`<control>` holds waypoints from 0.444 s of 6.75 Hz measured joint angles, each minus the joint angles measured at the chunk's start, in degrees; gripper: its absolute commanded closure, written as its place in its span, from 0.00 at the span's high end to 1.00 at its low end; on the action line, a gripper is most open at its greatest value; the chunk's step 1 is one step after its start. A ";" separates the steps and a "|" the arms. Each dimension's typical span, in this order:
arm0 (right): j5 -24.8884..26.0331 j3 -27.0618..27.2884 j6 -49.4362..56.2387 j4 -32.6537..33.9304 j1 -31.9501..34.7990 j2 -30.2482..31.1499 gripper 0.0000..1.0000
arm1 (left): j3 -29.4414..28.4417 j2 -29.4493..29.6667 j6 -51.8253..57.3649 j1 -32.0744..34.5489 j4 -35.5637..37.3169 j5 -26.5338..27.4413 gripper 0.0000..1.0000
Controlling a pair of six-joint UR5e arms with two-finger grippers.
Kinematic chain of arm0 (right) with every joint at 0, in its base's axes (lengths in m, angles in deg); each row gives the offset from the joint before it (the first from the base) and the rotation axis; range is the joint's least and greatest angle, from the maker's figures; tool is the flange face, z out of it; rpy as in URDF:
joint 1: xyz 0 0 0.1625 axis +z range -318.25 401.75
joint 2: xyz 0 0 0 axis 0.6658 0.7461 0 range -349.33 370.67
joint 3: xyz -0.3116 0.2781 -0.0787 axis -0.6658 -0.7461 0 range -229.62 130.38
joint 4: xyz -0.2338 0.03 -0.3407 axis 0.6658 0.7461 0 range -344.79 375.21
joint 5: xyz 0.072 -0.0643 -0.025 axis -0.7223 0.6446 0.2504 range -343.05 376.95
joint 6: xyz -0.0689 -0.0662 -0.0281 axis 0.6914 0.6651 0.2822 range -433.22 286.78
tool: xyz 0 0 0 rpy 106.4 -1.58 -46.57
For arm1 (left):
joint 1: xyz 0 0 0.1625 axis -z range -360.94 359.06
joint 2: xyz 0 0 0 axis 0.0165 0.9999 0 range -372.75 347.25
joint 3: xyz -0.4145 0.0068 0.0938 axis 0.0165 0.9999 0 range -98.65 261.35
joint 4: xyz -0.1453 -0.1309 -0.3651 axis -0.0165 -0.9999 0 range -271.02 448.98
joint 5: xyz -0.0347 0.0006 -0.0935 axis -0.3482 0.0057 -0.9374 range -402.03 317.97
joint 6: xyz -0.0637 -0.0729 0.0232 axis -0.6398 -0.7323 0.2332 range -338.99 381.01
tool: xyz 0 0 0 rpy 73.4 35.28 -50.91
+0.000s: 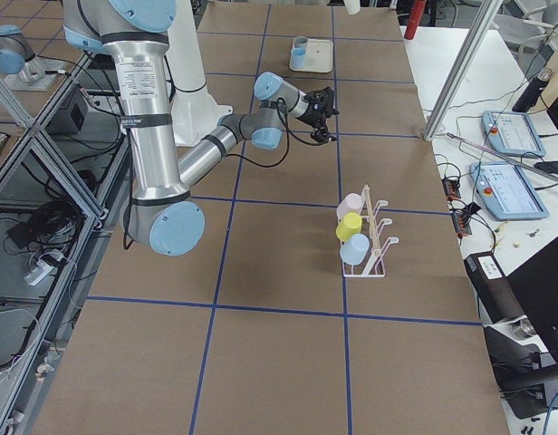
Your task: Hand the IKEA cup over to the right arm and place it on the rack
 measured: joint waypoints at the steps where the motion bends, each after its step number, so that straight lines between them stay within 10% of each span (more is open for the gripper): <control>1: -0.01 -0.58 -1.88 -0.02 -0.01 -1.36 1.00 | 0.27 0.96 -10.44 -2.56 -4.42 2.32 0.00; 3: -0.02 -1.51 -5.86 -0.05 -0.05 -3.88 1.00 | 0.83 3.19 -29.80 -11.65 -10.33 11.89 0.00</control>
